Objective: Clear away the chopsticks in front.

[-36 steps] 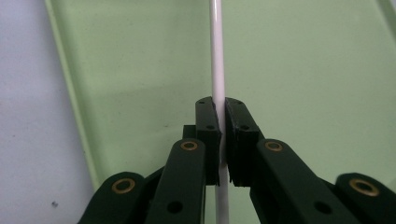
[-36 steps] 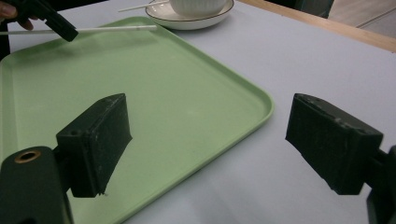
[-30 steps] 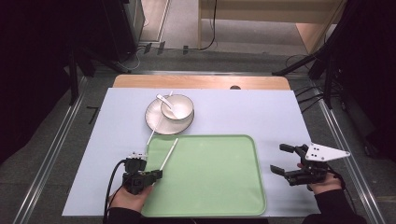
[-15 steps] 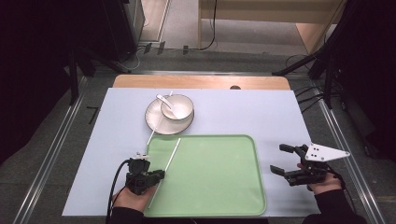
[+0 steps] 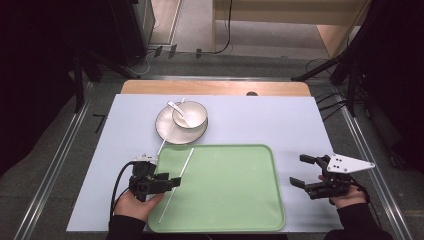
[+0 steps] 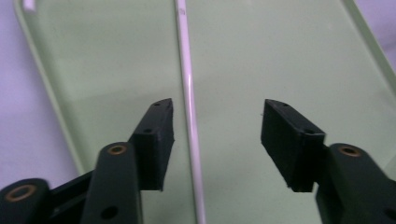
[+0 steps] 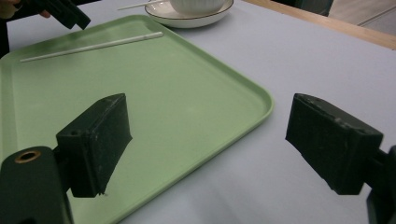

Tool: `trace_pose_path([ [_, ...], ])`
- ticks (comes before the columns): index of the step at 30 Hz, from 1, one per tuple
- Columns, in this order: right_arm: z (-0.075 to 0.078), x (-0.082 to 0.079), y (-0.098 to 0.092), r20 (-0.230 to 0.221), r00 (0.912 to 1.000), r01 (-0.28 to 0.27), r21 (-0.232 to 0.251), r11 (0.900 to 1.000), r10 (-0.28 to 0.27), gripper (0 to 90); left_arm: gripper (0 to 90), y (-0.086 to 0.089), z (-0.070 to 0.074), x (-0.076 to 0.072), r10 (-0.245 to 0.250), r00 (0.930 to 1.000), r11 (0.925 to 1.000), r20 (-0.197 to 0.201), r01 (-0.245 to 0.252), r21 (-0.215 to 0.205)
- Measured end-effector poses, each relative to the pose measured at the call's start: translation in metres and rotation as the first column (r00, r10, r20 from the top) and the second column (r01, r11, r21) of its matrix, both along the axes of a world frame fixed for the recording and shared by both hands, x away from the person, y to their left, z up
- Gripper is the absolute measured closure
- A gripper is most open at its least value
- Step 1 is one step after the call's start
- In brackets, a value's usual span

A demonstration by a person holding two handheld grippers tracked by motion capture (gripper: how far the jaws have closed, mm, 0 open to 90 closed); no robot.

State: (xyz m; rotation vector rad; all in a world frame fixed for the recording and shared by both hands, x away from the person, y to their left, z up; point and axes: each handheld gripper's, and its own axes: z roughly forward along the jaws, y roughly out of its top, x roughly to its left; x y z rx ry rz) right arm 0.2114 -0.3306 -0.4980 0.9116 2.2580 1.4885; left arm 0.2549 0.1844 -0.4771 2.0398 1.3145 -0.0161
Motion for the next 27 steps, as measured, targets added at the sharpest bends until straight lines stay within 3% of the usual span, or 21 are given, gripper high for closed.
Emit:
trace_pose_path([
  [3,0.001,-0.001,0.000,-0.003,1.0000,-0.002,0.006,1.000,0.002,14.1,36.0,0.005,0.006,0.008,-0.016,0.9995,0.9998,0.027,0.017,-0.013],
  [7,0.000,-0.001,0.000,0.000,1.0000,0.003,0.009,1.000,-0.003,14.0,35.2,0.010,0.014,0.020,-0.025,0.9992,0.9996,0.030,0.026,-0.014],
  [14,0.000,0.000,0.000,-0.001,1.0000,0.004,0.007,1.000,-0.004,14.1,35.2,0.019,0.031,0.057,-0.042,0.9975,0.9990,0.057,0.043,-0.012],
  [18,0.000,0.000,0.000,-0.004,1.0000,0.005,0.005,1.000,-0.005,14.1,34.7,0.020,0.037,0.074,-0.053,0.9966,0.9985,0.063,0.052,0.018],
  [23,0.000,0.000,0.000,-0.005,1.0000,0.005,0.008,1.000,-0.005,14.0,35.0,0.020,0.040,0.092,-0.065,0.9956,0.9977,0.067,0.063,0.026],
  [24,0.000,0.000,0.000,-0.005,1.0000,0.004,0.009,1.000,-0.004,14.1,35.1,0.022,0.040,0.101,-0.064,0.9949,0.9972,0.078,0.061,0.045],
  [27,0.000,-0.001,0.000,-0.006,1.0000,0.004,0.012,1.000,-0.004,14.0,35.9,0.026,0.040,0.113,-0.067,0.9931,0.9968,0.096,0.063,0.048],
])
